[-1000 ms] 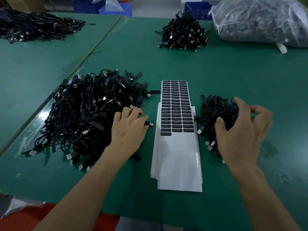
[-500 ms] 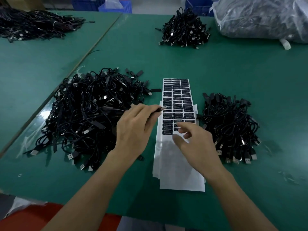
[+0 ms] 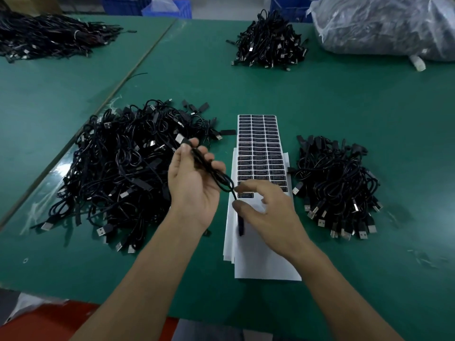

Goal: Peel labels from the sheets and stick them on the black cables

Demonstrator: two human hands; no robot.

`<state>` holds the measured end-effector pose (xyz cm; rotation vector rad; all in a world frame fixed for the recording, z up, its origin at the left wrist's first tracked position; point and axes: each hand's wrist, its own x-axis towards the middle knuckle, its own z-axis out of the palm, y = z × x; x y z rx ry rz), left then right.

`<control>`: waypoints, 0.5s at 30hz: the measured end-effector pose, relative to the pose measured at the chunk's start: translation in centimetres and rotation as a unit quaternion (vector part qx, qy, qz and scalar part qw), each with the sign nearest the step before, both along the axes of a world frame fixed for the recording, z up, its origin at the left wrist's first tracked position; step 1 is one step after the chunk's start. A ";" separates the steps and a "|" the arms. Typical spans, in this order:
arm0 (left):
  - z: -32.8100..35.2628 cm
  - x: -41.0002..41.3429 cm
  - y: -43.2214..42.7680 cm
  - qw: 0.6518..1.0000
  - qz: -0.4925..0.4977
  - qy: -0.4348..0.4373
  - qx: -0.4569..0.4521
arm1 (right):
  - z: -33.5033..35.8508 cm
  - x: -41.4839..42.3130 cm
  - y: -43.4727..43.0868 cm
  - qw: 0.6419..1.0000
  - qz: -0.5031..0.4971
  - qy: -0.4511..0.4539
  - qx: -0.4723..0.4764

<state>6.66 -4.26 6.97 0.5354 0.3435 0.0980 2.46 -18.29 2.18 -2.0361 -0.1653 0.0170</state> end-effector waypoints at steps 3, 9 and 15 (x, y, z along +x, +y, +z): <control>-0.6 0.4 0.6 0.997 0.022 0.037 -0.059 | -0.1 0.0 -0.2 0.998 0.015 0.045 0.045; -1.2 0.8 1.8 0.992 0.050 0.053 -0.102 | -0.4 -0.5 -0.4 0.994 0.040 0.086 0.047; -1.6 0.7 2.2 0.994 0.090 0.062 -0.006 | -0.3 -0.5 -1.1 0.997 0.005 0.053 0.061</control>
